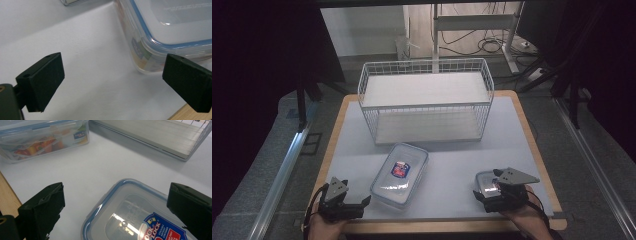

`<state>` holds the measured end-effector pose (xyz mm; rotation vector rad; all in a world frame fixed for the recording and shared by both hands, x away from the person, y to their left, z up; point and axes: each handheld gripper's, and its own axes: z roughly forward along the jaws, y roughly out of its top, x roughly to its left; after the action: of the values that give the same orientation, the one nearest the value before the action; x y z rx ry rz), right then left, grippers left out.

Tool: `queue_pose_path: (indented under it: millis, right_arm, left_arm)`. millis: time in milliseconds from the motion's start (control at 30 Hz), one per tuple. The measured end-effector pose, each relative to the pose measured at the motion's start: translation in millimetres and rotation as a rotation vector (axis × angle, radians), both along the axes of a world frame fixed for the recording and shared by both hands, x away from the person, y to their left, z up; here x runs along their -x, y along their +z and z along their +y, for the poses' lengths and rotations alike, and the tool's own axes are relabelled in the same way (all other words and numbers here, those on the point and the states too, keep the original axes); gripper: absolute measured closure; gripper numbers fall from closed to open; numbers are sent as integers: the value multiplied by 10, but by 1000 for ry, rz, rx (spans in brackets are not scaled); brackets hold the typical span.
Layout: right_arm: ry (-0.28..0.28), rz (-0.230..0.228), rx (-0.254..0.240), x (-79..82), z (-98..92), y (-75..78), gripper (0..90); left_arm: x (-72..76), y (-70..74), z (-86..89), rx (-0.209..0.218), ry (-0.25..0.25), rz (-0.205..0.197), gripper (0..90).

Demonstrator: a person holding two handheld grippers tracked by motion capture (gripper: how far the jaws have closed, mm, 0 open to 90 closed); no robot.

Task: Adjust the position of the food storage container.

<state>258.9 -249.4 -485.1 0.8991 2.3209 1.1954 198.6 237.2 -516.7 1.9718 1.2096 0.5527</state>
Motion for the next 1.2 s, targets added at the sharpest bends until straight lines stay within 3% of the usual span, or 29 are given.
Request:
queue_pose_path:
  millis: [200,300,433,500,533,600,633,667,700,733,767,833,867,1000,1067,1133,1200]
  right_arm:
    - [-4,2,-2,-7,-13,-1,13]
    - [-8,8,0,-12,-14,-8,18]
    - [-11,35,-4,-33,-20,-31,38]
    - [-11,38,-12,-35,-23,-26,50]
    - [-11,38,-12,-35,-23,-26,50]
    - [-11,33,-18,-32,-23,-19,58]
    - [-11,33,-18,-32,-23,-19,58]
    - [-11,33,-19,-31,-21,-18,60]
    - [-11,32,-16,-33,-21,-19,61]
    - [-11,32,-16,-33,-21,-19,61]
    - [-12,31,-14,-33,-21,-21,62]
    - [-14,30,-14,-35,-23,-20,66]
    - [-18,27,-17,-36,-25,-16,70]
    - [-23,27,-16,-40,-20,-14,74]
    - [-26,25,-11,-45,-12,-16,77]
    - [-29,24,-3,-51,0,-16,84]
    - [-28,25,1,-53,3,-17,86]
  left_arm:
    - [-10,-3,-10,-15,10,5,48]
    - [-9,13,6,9,14,10,78]
    - [-16,27,62,66,10,16,185]
    - [-30,20,83,84,4,20,285]
    - [-41,18,89,86,4,25,285]
    - [-62,15,100,93,4,31,402]
    - [-71,18,107,100,4,35,402]
    - [-82,20,115,111,-4,39,463]
    - [-99,24,125,134,-21,46,586]
    - [-99,24,125,134,-21,46,645]
    - [-110,24,125,142,-29,54,645]
    - [-142,22,119,141,-38,62,783]
    - [-197,29,112,149,-40,73,896]
    - [-304,44,106,182,-31,73,900]
    - [-384,43,101,175,-19,74,900]
    - [-550,37,114,185,-15,81,900]
    - [-604,35,116,194,-16,81,900]
